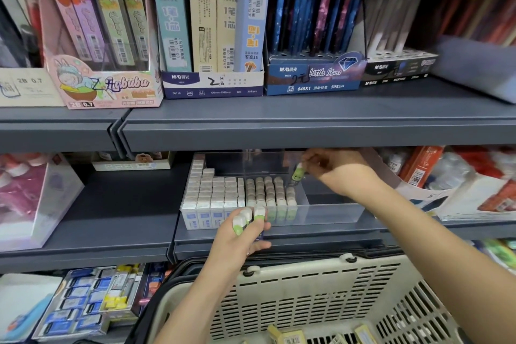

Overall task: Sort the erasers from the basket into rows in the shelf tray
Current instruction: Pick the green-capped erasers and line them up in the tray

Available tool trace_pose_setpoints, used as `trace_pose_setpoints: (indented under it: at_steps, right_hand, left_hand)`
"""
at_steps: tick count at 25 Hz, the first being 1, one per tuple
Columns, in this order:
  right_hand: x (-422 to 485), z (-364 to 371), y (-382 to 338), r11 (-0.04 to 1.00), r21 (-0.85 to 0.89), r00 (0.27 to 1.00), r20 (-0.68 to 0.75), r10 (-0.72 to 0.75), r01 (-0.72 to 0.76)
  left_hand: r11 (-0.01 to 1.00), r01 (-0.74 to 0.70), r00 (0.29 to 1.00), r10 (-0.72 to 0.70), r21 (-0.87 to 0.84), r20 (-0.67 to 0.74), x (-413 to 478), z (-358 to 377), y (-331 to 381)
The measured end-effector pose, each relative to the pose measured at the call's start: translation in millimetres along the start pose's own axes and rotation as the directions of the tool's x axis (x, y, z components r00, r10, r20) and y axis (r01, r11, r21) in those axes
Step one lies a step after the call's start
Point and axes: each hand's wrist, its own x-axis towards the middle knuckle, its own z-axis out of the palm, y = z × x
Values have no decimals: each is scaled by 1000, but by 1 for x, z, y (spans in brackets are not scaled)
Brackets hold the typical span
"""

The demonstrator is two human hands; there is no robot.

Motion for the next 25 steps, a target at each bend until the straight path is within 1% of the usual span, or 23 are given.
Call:
trace_pose_setpoints:
  at_steps: [2,4,7,9,11,16,20,21,23,24,25]
  right_hand:
    - [7,9,3,995,-101,999,47,-10,15]
    - [11,14,4,987,-155,999,42,-31,37]
    - [15,16,4,986,-157,998,-12,-63,60]
    - [15,17,4,983,-171,997,-9,-72,70]
    - [15,21,3,974,-217,997,45,-64,73]
    - [14,40,2,970,-243,986,165,14,27]
    - [13,47,4,959,-279,965,261,20,55]
    - [12,45,2,955,-290,967,255,15,61]
    - [7,39,-2,955,-290,983,181,-13,66]
    - [2,37,-6,972,-228,989,142,-30,62]
    - [-5,35,-11,989,-130,991,127,-49,66]
  left_hand:
    - [1000,4,1000,-3,11,-14,1,-1,-1]
    - [1000,9,1000,-9,14,-13,3,-1,-2]
    - [1000,10,1000,-10,19,-16,5,-1,-3]
    - [1000,7,1000,-6,26,-17,6,-2,-4]
    - [999,-1,1000,2,50,-13,6,-2,-4]
    - [995,-21,1000,22,98,-6,5,-3,-4]
    - [994,-10,1000,10,106,2,4,-2,-2]
    - [994,-8,1000,8,113,3,4,-2,-1]
    - [993,-5,1000,5,120,-3,4,-1,-2]
    - [993,-4,1000,5,120,-9,4,-1,-2]
    - [993,-6,1000,8,117,-12,4,-1,-2]
